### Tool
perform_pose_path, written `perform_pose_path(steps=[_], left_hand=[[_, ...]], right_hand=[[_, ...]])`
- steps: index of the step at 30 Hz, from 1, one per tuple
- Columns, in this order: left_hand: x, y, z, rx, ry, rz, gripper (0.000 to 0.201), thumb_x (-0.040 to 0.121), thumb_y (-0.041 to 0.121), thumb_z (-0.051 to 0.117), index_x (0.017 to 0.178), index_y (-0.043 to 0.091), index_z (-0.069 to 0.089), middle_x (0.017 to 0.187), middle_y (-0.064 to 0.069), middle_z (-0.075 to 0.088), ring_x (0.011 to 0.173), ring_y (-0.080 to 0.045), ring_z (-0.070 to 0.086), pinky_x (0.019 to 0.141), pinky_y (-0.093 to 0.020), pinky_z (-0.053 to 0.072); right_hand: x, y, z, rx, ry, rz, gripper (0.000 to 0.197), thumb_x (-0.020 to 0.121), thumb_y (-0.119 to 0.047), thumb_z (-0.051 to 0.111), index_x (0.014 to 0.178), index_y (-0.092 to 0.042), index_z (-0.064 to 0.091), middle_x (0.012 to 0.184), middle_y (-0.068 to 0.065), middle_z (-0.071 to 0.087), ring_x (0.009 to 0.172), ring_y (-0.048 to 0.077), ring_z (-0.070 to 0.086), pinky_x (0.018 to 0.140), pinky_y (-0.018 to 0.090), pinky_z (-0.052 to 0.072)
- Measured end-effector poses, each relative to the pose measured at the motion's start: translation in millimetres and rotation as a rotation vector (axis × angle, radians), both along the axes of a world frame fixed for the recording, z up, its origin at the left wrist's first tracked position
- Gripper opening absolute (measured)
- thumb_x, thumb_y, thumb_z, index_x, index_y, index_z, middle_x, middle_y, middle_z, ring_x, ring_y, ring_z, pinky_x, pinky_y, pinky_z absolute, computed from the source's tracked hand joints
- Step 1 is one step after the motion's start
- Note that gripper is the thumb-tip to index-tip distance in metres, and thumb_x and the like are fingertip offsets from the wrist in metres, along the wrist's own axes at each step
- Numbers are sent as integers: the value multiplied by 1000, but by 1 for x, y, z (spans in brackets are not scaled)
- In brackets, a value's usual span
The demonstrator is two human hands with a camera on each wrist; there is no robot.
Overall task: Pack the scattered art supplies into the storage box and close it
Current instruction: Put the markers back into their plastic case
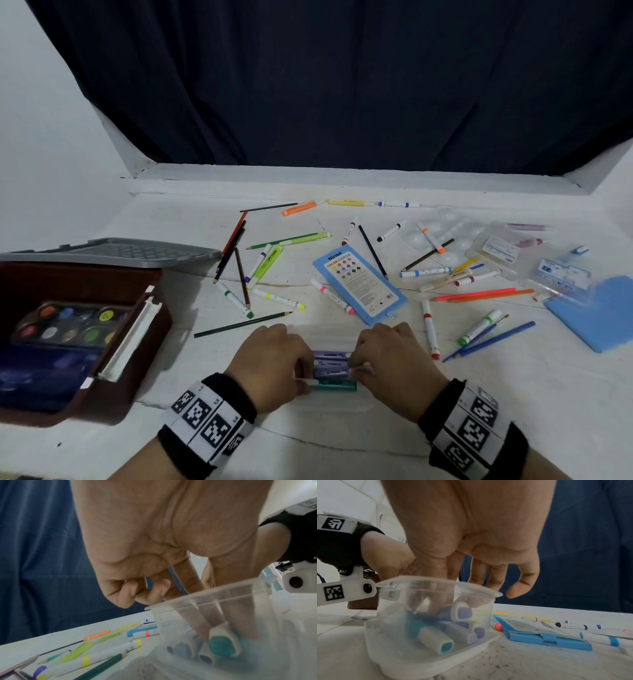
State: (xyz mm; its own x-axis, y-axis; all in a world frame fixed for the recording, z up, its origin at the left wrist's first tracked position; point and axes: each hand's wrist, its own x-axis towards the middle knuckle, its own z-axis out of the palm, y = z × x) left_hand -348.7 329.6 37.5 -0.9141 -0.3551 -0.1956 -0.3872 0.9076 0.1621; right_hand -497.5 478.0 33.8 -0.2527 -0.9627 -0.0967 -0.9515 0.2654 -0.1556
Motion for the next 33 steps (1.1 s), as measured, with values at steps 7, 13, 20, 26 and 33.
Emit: perform_pose_path(steps=[7,13,20,26,33], left_hand=[[-1,-2,-11,55,17,42,24,79,47,75,98,32,70,103,13,65,93,-9,40,85,-26,40],[0,-6,-15,106,92,45,33,74,43,81,105,35,69,98,17,67,94,-5,46,85,-24,39],[5,-13,-13,355,298,78,22,77,46,79,96,39,70,84,19,68,75,2,55,68,-15,40],[14,-11,-20,469,572,137,19,88,32,73,105,41,68,89,12,61,59,-10,50,59,-13,40],[25,-12,-25,582,700,332,27,89,21,72,106,42,68,101,9,62,60,-12,54,61,-16,47]], right_hand=[[6,-7,-2,34,-2,-23,26,96,-39,50,99,-24,71,96,-6,61,91,15,50,77,33,27],[12,-9,-5,20,2,-58,25,95,-34,49,104,-26,70,96,-4,61,92,16,49,81,35,31],[-18,0,1,-445,-173,-76,14,88,-37,58,89,-29,70,91,-17,62,87,2,52,83,34,46],[-109,8,10,-538,-33,-277,6,84,-19,66,82,-21,71,84,-6,64,78,17,61,72,42,53],[-174,17,-9,-38,129,-434,26,93,-23,52,116,-30,62,118,-4,61,112,21,53,89,39,42]])
